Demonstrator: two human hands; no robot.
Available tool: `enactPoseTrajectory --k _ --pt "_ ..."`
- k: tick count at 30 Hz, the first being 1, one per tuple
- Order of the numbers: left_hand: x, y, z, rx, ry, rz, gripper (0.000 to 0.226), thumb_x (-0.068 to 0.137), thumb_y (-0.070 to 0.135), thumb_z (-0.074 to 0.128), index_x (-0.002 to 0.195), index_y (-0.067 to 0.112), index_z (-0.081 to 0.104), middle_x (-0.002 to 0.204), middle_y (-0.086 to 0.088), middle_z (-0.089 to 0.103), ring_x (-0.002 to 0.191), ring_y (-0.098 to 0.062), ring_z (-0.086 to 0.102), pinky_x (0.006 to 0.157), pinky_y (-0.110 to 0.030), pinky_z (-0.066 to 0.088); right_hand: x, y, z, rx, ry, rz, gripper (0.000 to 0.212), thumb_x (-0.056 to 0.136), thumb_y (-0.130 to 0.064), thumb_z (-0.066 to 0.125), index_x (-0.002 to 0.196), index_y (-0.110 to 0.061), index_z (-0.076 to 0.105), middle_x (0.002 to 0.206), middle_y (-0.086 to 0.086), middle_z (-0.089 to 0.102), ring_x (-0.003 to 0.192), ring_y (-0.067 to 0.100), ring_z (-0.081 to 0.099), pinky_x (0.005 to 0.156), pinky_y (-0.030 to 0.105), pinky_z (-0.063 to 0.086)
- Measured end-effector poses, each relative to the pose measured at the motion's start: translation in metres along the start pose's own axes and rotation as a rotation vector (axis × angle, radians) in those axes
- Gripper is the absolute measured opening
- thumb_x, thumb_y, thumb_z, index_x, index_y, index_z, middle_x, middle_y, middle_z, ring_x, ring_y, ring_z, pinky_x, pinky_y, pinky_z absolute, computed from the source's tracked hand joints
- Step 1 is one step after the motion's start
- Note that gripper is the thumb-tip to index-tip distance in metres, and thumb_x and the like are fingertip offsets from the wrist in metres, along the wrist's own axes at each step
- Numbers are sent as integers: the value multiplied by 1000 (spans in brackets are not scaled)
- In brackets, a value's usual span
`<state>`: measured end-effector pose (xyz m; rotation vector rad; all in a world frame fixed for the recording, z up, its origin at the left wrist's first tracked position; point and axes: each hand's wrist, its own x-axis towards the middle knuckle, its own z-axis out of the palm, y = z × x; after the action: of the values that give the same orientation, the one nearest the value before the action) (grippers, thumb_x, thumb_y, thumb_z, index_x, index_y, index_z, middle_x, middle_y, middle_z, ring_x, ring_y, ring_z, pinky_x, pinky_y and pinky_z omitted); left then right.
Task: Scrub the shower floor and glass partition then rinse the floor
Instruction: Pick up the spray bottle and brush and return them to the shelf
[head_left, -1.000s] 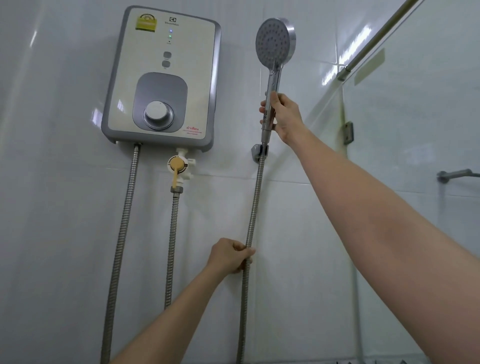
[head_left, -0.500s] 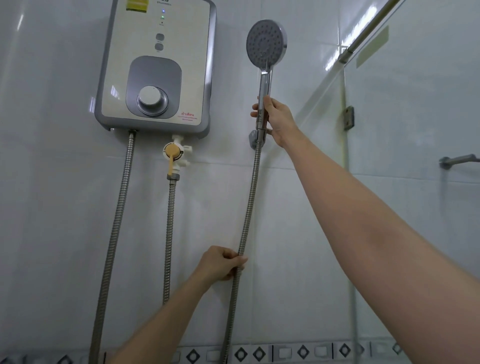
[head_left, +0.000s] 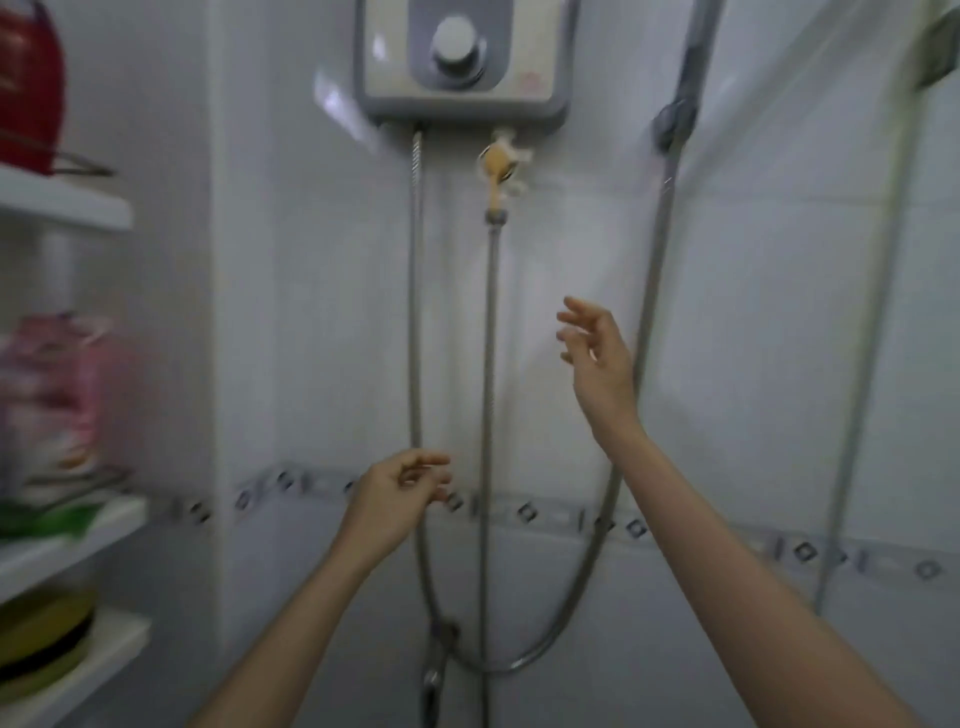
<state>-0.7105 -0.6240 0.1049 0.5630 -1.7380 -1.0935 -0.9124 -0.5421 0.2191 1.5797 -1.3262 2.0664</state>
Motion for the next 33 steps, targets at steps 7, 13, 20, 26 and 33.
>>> enactPoseTrajectory --k 7,13,20,26,33 --pt "-201 -58 -148 224 192 -243 25 96 8 58 95 30 70 93 3 76 84 -12 74 85 -29 55 -213 7 107 163 -388 396 26 100 -7 44 109 -28 56 103 -1 65 75 5 64 68 19 51" --pt "-434 -81 -256 286 463 -581 30 95 2 56 92 29 70 91 -1 75 84 -21 74 89 -37 57 -425 -52 192 184 -909 631 23 100 -11 47 120 -13 57 108 8 66 82 22 67 74 32 55" --pt "-709 -112 -326 309 768 -1036 18 97 16 59 104 31 66 106 -2 71 99 -19 68 96 -38 53 -680 -134 257 126 -1469 747 20 98 -12 50 117 -14 56 105 13 65 76 13 64 66 18 52" --pt "-858 -201 -329 259 1037 -1364 40 99 11 53 138 7 50 145 -11 50 131 -28 50 108 -33 38 -876 -154 287 19 -1892 483 20 97 -17 50 115 -19 58 98 4 63 77 12 59 61 11 41" --pt "-1051 -409 -303 26 1203 -1515 96 65 59 82 145 21 42 154 -3 34 132 -25 48 110 -41 41 -1075 -130 329 -127 -2273 -607 38 98 -20 39 134 -11 46 131 12 47 118 29 46 96 38 38"
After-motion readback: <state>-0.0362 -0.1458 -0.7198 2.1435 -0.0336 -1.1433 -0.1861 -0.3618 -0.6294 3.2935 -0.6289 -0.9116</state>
